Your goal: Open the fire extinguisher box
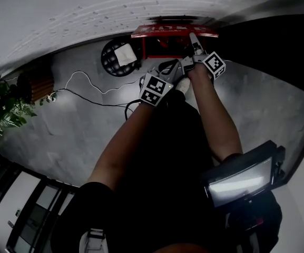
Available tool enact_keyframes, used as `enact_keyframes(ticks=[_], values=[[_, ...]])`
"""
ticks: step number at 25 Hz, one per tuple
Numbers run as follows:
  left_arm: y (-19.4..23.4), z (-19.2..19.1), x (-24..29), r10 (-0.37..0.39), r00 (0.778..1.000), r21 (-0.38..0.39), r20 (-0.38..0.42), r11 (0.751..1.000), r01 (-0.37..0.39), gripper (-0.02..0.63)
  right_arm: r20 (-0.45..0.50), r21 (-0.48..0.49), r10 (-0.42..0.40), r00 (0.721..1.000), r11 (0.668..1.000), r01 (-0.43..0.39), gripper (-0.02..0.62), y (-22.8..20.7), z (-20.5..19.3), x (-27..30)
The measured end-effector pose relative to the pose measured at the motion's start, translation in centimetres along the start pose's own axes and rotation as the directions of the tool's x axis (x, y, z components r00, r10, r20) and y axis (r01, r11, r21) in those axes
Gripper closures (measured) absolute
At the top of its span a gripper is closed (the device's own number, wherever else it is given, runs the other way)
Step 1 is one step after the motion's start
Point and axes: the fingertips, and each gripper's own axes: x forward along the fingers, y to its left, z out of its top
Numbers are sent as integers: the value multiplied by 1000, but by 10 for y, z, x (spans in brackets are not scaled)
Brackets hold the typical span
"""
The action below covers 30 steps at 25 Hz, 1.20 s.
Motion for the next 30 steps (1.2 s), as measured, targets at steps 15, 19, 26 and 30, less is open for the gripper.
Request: enact_keyframes(ticks=[15,19,26,30], values=[[21,35,6,45,998,-21,42,999,-44,603,-36,-4,49,998,999,-49,554,18,31,59],[27,38,7,56,997,-28,44,998,-55,603,-47,-9,45,998,999,-45,554,19,37,72],[33,43,0,79,995,-39,53,996,-77,603,-57,-24,20,998,999,-22,554,16,44,90],[34,49,-15,90,994,-39,55,995,-88,603,-52,-48,6,999,999,-9,551,27,47,87]])
